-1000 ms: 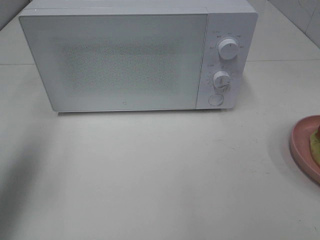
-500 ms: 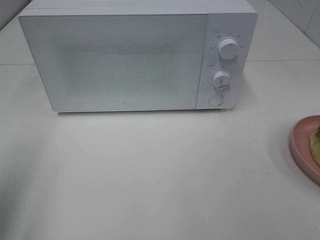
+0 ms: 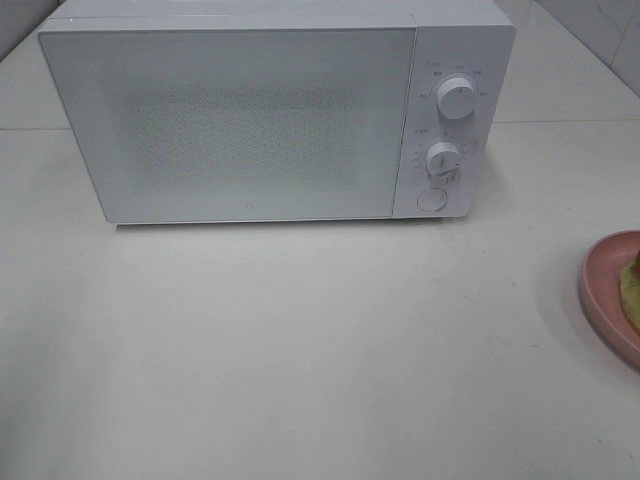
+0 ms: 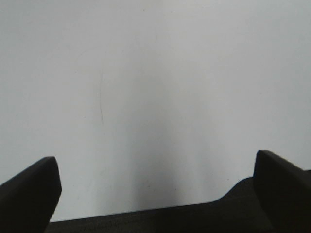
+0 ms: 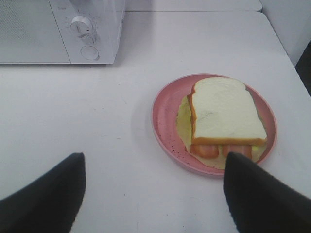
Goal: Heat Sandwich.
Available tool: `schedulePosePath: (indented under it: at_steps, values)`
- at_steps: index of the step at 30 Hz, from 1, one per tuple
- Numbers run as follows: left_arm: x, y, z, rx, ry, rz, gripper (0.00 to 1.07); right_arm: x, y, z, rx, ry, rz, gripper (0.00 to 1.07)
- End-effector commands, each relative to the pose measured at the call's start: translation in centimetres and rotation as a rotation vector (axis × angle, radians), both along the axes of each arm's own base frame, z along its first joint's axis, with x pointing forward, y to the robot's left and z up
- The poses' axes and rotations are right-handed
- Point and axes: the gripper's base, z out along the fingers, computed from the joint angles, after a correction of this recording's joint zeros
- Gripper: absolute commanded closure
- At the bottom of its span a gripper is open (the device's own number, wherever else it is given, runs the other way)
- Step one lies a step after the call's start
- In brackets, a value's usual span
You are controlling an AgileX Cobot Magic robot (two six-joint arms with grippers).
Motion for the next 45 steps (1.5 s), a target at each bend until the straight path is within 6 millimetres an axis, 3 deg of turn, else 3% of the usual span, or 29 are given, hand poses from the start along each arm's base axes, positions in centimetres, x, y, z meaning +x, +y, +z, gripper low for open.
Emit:
schedulePosePath:
  at_steps: [1, 21, 45]
  values:
    - [-0.9, 0.1, 0.2, -0.001, -0.058, 0.004, 0.03, -0.3, 0.0, -0.1, -0.007, -0.029, -0.005, 0.31]
    - [-6.2, 0.3, 0.8, -0.013, -0.416, 0.085, 0.03, -0.3, 0.0, -0.1, -0.008, -0.029, -0.004, 0.31]
    - [-6.2, 0.2, 0.8, -0.015, -0.41, 0.084, 0.03, -0.3, 0.0, -0.1, -0.007, -0.029, -0.005, 0.31]
